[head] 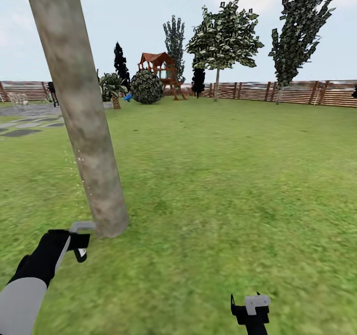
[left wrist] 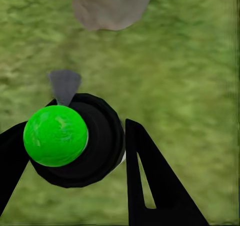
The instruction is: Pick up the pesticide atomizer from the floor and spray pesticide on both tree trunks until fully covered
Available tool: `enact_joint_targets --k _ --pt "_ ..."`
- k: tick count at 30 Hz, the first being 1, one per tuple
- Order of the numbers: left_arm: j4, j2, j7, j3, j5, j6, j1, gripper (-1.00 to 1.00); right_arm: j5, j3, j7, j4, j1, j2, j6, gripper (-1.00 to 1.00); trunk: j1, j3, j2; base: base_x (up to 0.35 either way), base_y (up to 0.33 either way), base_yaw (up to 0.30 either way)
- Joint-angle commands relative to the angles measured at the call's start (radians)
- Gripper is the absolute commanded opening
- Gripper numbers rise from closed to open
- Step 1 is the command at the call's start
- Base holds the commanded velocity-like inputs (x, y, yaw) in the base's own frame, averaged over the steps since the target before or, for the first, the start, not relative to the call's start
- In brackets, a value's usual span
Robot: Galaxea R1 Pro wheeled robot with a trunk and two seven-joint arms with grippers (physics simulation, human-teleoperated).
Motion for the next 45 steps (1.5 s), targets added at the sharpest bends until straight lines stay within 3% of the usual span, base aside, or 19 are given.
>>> enact_joint_targets --k 1,5,9,16,19,23,26,28,31,35,37,45 --pt "-0.004 0.005 -0.022 -0.001 -0.01 0.006 0.002 -1.0 0.01 0.0 -0.01 0.001 -0.001 0.0 0.0 1.0 0.0 -0.001 0.0 0.051 0.0 0.0" --pt "-0.001 0.006 -0.03 -0.016 -0.039 0.008 0.005 -1.0 0.01 0.0 -0.01 0.001 -0.001 0.0 0.0 1.0 0.0 -0.001 0.0 0.27 0.0 0.0" --pt "0.002 -0.003 -0.031 -0.022 -0.046 0.009 0.005 -1.0 0.009 0.0 -0.01 0.001 -0.001 0.0 0.0 1.0 0.0 -0.001 0.0 0.333 0.0 0.0" --pt "0.003 -0.068 -0.029 -0.042 -0.048 0.006 0.048 -1.0 0.01 0.0 -0.01 0.001 -0.001 0.0 0.0 1.0 0.0 -0.001 0.0 0.199 0.0 0.0" --pt "0.004 -0.079 -0.028 -0.048 -0.05 0.006 0.062 -1.0 0.01 0.0 -0.011 0.001 -0.001 0.0 0.0 1.0 0.0 -0.001 0.0 0.014 0.0 0.0" --pt "0.004 -0.057 -0.026 -0.038 -0.051 0.004 0.075 -1.0 0.01 0.0 -0.01 0.001 -0.001 0.0 0.0 1.0 0.0 -0.001 0.0 0.002 0.0 0.0" --pt "0.003 0.003 -0.021 -0.031 -0.05 0.001 0.099 -1.0 0.01 0.0 -0.01 0.002 -0.001 0.0 0.0 1.0 0.0 -0.001 0.0 0.0 0.0 0.0" --pt "0.0 0.015 -0.019 -0.031 -0.05 -0.003 0.111 -1.0 0.01 0.001 -0.011 0.002 -0.001 0.0 0.0 1.0 0.0 -0.001 0.0 0.0 0.0 0.0" --pt "-0.008 0.008 0.007 -0.027 -0.047 -0.003 0.116 -1.0 0.01 0.0 -0.011 0.002 -0.001 0.0 0.0 1.0 0.0 -0.001 0.0 0.0 0.0 0.0" --pt "-0.009 -0.038 0.096 -0.022 -0.04 -0.005 0.116 -1.0 0.01 0.001 -0.011 0.002 -0.001 0.001 0.0 1.0 0.0 -0.001 0.0 0.0 0.0 0.032" --pt "-0.005 -0.051 0.111 -0.022 -0.038 -0.006 0.116 -1.0 0.01 0.002 -0.011 0.002 -0.001 0.001 0.0 1.0 0.0 -0.001 0.0 0.004 0.0 0.2" --pt "0.002 -0.056 0.12 -0.027 -0.04 -0.006 0.118 -1.0 0.01 0.002 -0.013 0.002 -0.001 0.003 -0.001 1.0 0.0 -0.001 0.0 0.215 -0.078 0.062"
